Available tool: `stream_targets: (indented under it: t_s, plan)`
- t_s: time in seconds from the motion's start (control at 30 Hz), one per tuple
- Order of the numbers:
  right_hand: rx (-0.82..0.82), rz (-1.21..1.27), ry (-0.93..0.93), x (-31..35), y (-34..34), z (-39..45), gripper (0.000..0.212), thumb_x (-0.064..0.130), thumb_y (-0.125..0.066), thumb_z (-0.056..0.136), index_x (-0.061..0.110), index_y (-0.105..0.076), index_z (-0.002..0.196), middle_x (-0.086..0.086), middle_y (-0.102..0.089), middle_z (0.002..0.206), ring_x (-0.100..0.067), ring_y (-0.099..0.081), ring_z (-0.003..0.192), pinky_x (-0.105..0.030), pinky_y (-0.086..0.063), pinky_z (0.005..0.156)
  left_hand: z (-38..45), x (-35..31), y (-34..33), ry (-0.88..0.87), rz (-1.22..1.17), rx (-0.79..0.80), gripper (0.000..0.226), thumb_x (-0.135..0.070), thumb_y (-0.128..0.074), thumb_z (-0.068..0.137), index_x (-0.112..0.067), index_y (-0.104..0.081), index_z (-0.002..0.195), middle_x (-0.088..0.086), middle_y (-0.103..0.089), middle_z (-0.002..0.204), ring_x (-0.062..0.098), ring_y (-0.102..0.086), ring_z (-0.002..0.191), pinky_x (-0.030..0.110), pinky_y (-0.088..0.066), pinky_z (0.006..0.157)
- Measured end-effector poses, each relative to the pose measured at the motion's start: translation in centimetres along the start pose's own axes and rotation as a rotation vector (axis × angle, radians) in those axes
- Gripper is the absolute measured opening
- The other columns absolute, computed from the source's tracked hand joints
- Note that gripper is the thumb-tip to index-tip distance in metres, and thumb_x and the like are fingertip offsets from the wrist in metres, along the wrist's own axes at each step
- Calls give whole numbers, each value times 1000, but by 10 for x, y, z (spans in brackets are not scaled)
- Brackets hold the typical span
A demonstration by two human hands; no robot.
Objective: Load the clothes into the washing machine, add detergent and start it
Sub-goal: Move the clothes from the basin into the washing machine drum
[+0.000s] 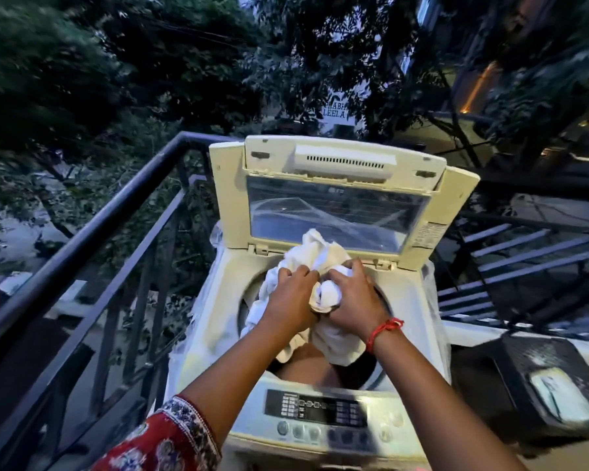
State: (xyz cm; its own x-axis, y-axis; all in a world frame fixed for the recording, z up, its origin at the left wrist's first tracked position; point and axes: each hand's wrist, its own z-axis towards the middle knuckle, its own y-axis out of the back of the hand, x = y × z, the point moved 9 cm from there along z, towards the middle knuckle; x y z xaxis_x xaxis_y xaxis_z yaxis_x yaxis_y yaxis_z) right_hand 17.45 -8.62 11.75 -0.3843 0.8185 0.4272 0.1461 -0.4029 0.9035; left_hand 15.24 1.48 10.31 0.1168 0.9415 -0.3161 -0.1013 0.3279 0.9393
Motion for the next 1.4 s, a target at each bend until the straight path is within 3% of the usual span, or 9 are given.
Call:
stream_targets:
  t_s: [0.2,0.4,0.53,0.63,0.77,0.9,1.03,1.3,1.4]
  plan:
    - [146,-31,13,-18,-35,22,45,44,-70,63,33,-58,105,-3,-35,114,-33,-53,98,-35,-44,92,7,15,-31,76,-51,57,36,-27,-63,75,-15,-55,107,4,-59,110,25,-49,109,38,-28,91]
    - [244,-7,70,-26,-58,36,55,42,-76,64,25,-58,114,-9,-35,121,-31,-46,115,-34,-35,102,18,29,-57,127,-12,137,42,-32,-62,76,-15,-52,112,5,-56,115,26,-48,112,39,-26,94]
    - [282,-1,79,-40,-71,41,62,43,-79,61,24,-57,116,-12,-37,124,-32,-47,116,-38,-37,105,22,34,-76,163,20,212,53,-43,-66,71,-17,-50,114,2,-55,116,25,-48,114,38,-27,95]
    - [351,16,28,-57,-91,42,66,42,-75,60,32,-53,120,-10,-32,129,-38,-49,114,-38,-43,99,21,39,-93,195,57,330,73,-51,-74,63,-16,-45,120,5,-50,122,28,-45,118,39,-28,98]
    - [482,-34,28,-73,-112,36,84,42,-83,58,32,-45,132,-11,-27,143,-40,-44,121,-38,-40,100,16,44,-102,259,41,397,81,-44,-82,63,-14,-43,128,8,-43,130,32,-40,118,40,-38,99]
    - [461,-61,20,-84,-110,35,86,43,-85,60,34,-42,134,-9,-29,142,-39,-39,125,-47,-42,100,22,44,-100,286,39,376,72,-42,-76,75,-15,-40,131,7,-40,134,32,-37,124,40,-40,99]
    - [433,-77,23,-88,-101,34,87,45,-84,61,30,-43,135,-10,-28,146,-38,-38,129,-42,-40,106,28,36,-95,292,12,341,78,-34,-76,77,-14,-32,138,8,-38,140,30,-31,130,40,-41,102]
    - [344,-35,-65,-96,-83,11,78,39,-81,67,27,-45,135,-9,-36,139,-34,-41,126,-39,-35,108,29,3,-98,143,-61,314,70,-37,-78,73,-15,-41,129,5,-43,133,28,-35,126,42,-49,94]
    - [288,39,-137,-105,-75,-7,78,38,-81,66,26,-46,134,-9,-39,135,-34,-45,124,-39,-40,105,29,-16,-100,61,-88,311,68,-37,-78,73,-15,-42,126,6,-44,130,28,-37,122,45,-51,90]
